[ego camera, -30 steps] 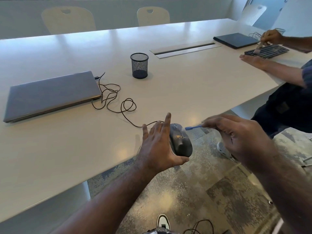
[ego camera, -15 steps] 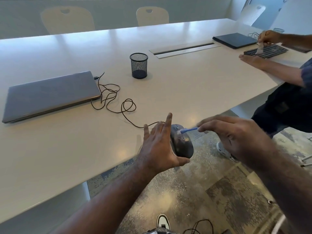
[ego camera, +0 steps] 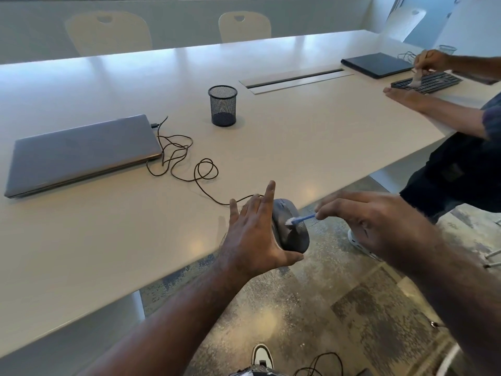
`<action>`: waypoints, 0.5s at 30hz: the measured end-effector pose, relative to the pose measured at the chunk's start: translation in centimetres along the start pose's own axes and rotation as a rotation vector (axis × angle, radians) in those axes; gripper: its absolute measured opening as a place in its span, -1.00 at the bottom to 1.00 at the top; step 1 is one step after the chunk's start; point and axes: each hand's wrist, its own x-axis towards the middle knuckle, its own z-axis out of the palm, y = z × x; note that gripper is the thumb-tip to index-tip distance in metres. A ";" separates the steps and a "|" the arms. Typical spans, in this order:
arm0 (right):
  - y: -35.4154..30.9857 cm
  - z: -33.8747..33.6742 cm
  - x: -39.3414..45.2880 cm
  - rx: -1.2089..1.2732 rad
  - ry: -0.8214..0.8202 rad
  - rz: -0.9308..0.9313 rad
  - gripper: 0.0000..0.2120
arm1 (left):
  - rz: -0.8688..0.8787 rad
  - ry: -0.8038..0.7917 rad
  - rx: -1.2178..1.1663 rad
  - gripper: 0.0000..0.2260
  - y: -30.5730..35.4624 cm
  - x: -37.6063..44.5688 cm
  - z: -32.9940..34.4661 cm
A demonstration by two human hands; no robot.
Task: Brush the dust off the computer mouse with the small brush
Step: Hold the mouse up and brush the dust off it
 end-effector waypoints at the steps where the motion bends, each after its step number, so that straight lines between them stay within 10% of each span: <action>1: 0.2 0.0 -0.1 0.003 -0.006 0.012 -0.61 | 0.000 0.004 -0.001 0.29 -0.1 0.0 -0.1; 15: 1.2 -0.3 -0.7 0.071 0.080 0.054 -0.71 | -0.006 0.017 -0.007 0.27 0.0 -0.1 -0.2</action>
